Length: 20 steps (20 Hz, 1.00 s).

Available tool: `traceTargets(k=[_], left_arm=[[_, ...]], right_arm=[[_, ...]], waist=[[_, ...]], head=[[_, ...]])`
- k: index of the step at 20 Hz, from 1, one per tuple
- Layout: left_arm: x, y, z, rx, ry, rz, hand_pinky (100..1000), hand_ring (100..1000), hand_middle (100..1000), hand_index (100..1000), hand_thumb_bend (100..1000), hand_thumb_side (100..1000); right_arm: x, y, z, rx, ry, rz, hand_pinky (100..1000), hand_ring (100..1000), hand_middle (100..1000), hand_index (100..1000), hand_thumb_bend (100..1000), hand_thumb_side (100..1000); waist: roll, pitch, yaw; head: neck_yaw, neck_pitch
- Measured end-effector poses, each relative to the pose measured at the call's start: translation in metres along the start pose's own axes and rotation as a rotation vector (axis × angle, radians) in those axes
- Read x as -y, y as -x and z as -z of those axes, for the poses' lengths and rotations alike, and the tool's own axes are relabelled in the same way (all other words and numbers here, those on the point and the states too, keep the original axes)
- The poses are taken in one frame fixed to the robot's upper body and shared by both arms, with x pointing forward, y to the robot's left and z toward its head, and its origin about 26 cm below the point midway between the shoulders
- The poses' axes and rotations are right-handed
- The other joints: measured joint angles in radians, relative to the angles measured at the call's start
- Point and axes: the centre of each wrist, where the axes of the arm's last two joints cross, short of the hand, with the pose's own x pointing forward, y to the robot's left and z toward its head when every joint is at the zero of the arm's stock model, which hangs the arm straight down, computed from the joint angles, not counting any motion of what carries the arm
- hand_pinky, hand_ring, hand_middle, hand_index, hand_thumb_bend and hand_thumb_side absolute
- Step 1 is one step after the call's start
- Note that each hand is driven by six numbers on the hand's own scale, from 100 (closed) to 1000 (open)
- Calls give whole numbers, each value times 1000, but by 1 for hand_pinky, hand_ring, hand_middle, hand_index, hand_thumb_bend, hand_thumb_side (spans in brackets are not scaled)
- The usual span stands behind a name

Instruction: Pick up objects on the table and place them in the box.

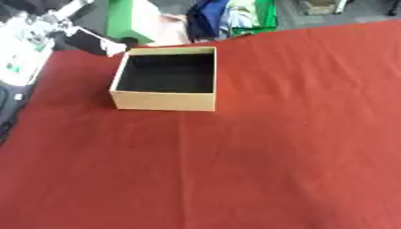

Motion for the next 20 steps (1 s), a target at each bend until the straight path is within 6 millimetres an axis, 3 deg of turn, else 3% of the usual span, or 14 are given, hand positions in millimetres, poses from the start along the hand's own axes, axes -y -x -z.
traceTargets(k=[2,10,20], left_arm=[[2,4,-3,23,-11,16,706,716,687,847,288,100],[16,27,-19,2,-7,94,717,745,724,896,320,100],[26,39,-30,-116,-50,139,738,769,748,915,357,100]], right_arm=[[0,-1,1,1,-1,3,653,632,652,807,100,430],[-1,-2,2,0,-1,18,650,631,651,808,100,433],[-2,-2,2,-6,-5,31,648,631,651,808,100,437]], waist=[[6,0,-13],[19,12,-32],[28,20,-33]], head=[[8,0],[22,5],[20,5]])
